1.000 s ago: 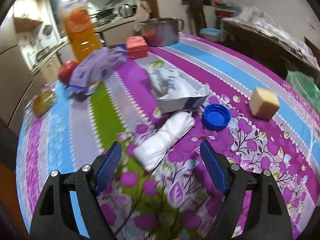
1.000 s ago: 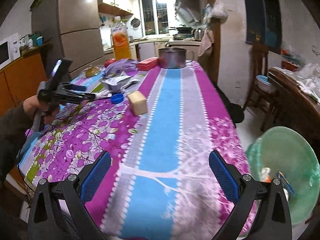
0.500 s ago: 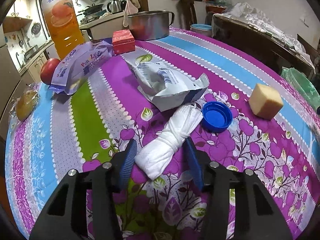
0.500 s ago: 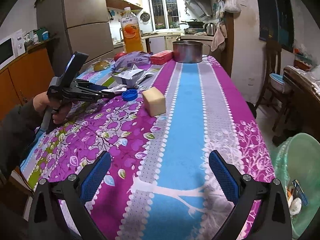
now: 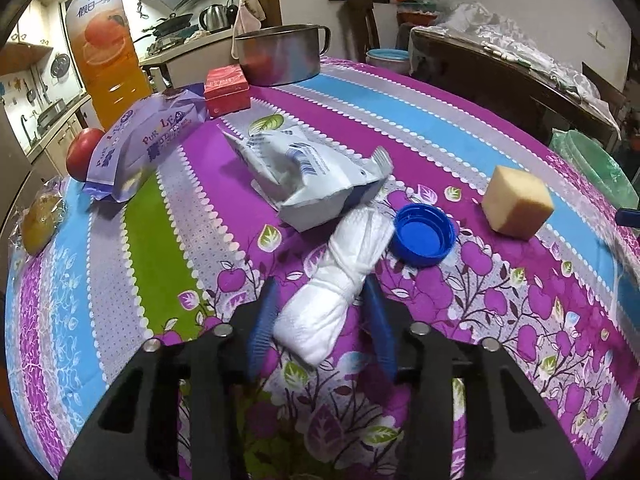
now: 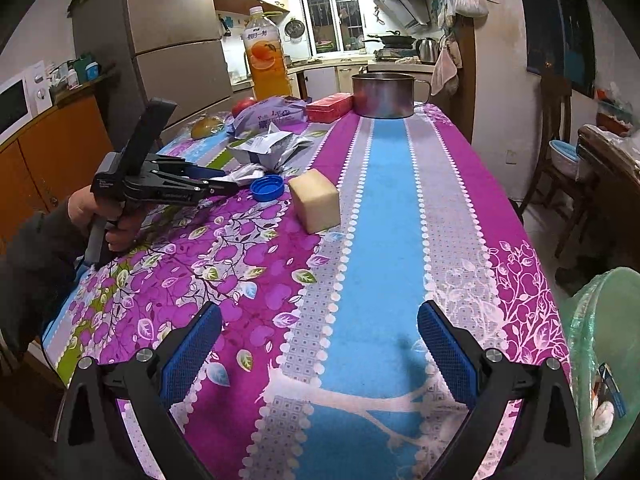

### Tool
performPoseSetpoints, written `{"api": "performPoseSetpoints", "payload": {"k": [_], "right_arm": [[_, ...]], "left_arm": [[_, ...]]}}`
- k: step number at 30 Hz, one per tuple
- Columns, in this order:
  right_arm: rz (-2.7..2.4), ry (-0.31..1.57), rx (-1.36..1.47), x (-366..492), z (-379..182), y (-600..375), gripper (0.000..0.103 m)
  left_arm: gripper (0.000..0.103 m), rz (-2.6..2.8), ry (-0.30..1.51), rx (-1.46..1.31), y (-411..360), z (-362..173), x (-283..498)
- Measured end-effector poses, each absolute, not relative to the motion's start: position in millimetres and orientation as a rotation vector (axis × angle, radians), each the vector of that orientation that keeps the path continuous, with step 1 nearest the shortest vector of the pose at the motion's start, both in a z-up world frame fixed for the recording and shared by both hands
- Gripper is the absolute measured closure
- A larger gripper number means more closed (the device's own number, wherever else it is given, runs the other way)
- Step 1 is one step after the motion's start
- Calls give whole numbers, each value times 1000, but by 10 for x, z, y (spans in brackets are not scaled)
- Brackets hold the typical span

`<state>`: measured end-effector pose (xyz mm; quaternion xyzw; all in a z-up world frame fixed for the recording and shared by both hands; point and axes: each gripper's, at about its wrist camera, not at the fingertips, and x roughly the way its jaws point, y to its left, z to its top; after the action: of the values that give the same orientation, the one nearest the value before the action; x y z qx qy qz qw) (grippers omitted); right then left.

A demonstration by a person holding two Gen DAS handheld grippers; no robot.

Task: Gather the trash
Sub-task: 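Grasp the white glove bundle with the left gripper while the right gripper grasps the cream sponge, then lift the glove bundle and sponge and carry them over the green bin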

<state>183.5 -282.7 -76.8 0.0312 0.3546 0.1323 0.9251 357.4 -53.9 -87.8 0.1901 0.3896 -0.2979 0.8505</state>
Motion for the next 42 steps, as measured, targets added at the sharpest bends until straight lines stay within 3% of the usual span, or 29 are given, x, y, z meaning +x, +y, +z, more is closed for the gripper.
{"api": "performPoseSetpoints", "payload": {"k": [4,10,23,30,42], "right_arm": [[301,734,32,1967,-737,-2772,11],[321,752,-29,2378,-680,-2675,38],[324,798,-104,3172,-797,-2363,39],[288,824,-111,3281,-918,-2319,61],[180,707,-39,3011,-702,-2436,66]], "left_arm": [[69,-628,805,429,-613,-886,3447],[76,-607,811,398,-619,-888,3352],[77,-601,831,324,-544,-877,3357],[77,-591,833,319,-555,-874,3345],[77,-504,803,308,-619,-812,3169]]}}
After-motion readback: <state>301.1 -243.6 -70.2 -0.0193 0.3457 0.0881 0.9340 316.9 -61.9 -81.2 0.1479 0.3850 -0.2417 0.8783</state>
